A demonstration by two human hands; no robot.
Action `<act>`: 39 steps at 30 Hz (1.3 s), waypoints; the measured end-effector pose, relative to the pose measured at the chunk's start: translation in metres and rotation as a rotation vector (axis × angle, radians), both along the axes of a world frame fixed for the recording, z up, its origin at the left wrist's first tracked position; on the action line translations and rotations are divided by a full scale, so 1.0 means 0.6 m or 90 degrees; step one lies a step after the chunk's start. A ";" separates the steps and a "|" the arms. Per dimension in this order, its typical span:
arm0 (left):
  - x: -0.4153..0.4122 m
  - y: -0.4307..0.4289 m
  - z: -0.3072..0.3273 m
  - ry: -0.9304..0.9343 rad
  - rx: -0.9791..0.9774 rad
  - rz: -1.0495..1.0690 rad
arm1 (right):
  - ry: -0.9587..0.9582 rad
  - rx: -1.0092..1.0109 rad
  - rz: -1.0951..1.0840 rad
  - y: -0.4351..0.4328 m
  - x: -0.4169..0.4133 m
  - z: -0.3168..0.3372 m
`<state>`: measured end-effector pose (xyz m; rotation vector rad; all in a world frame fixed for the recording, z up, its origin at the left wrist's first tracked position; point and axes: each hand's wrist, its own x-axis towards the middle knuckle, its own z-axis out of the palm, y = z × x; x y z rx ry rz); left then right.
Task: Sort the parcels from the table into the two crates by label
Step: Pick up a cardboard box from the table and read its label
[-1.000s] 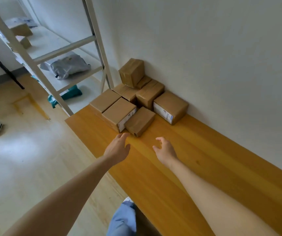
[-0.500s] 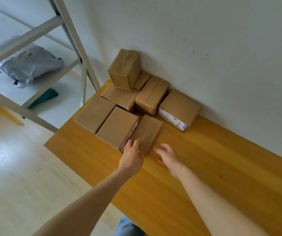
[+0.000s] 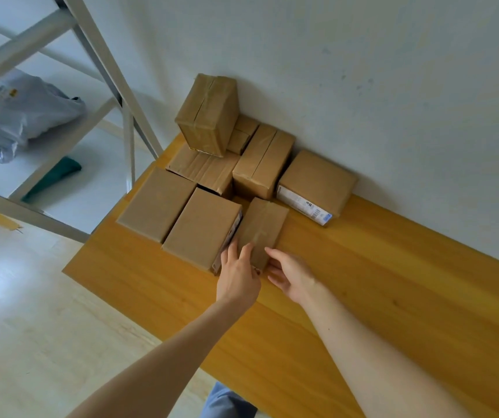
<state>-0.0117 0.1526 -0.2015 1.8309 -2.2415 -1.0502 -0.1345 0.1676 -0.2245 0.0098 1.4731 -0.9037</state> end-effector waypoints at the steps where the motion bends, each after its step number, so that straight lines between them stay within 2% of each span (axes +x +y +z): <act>1: 0.001 0.000 0.001 0.003 -0.003 0.003 | -0.003 0.006 0.003 -0.001 -0.001 0.000; 11: 0.018 -0.003 0.009 0.041 0.025 0.000 | 0.049 0.028 0.027 -0.004 0.008 -0.021; 15: 0.017 0.002 0.011 0.081 0.031 0.008 | 0.021 0.001 -0.022 0.006 0.009 -0.009; 20: 0.003 0.005 0.019 0.150 0.070 -0.029 | 0.145 -0.032 -0.070 0.034 -0.006 0.018; 26: -0.028 0.014 0.065 0.199 0.098 -0.026 | 0.243 -0.111 -0.032 0.075 -0.025 0.070; 34: -0.046 0.082 0.153 0.399 0.168 0.040 | 0.383 -0.272 -0.003 0.148 -0.010 0.149; 39: -0.040 0.136 0.200 0.462 0.179 0.066 | 0.434 -0.407 0.019 0.215 0.007 0.188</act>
